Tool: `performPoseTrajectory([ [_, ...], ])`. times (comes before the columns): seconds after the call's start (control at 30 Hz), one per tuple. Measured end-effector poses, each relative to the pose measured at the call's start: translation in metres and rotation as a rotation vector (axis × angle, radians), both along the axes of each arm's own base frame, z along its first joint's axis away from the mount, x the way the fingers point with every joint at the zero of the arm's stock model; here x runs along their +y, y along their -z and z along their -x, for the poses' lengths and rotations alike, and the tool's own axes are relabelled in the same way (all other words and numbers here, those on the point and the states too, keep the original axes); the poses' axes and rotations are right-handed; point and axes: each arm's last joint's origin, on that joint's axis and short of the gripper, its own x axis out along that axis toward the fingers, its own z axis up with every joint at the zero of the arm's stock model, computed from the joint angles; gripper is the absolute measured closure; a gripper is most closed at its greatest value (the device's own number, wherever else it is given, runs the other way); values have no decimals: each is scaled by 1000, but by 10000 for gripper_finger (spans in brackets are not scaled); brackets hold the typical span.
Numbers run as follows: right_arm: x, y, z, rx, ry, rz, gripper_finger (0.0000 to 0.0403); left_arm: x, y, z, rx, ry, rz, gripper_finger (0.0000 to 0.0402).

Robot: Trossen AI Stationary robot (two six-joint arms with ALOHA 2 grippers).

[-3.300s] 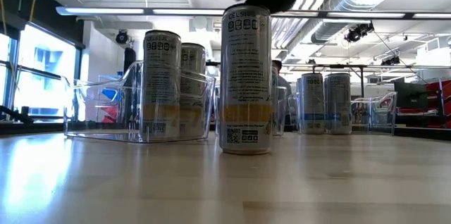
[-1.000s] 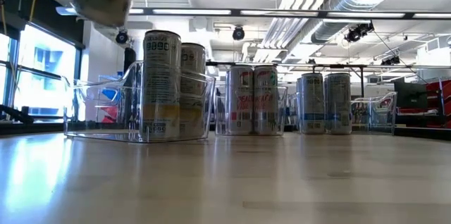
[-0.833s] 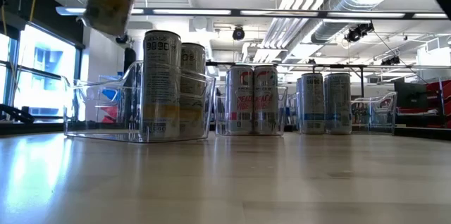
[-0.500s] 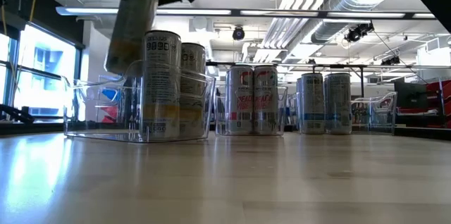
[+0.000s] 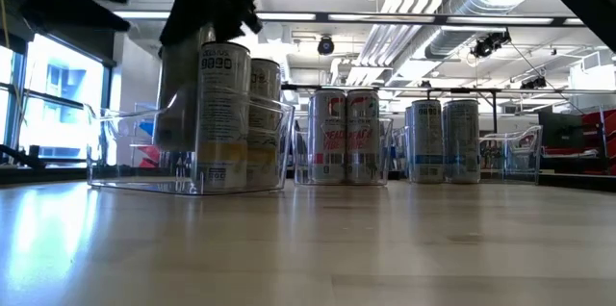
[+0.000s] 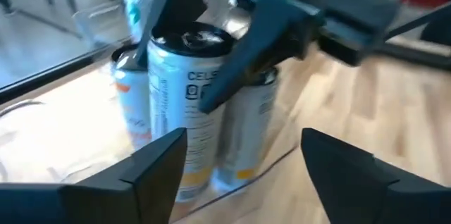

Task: Sort soda cans
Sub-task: Put the white-yellow soda can into the top left transparent bin

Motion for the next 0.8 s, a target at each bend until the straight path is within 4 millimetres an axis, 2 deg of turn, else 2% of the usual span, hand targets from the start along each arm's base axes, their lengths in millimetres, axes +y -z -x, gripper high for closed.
performPoseTrajectory([
  [0.2,-2,13,-4,30,3,1,162,13,7,-11,86,-66,-6,185],
  [0.4,-2,14,-4,35,-5,-41,162,15,9,-13,101,-80,-16,228],
  [0.6,-2,15,-3,44,-6,-39,112,15,9,-13,115,-71,-6,250],
  [0.8,-1,13,-3,42,-26,-59,102,15,9,-13,118,-69,-5,255],
])
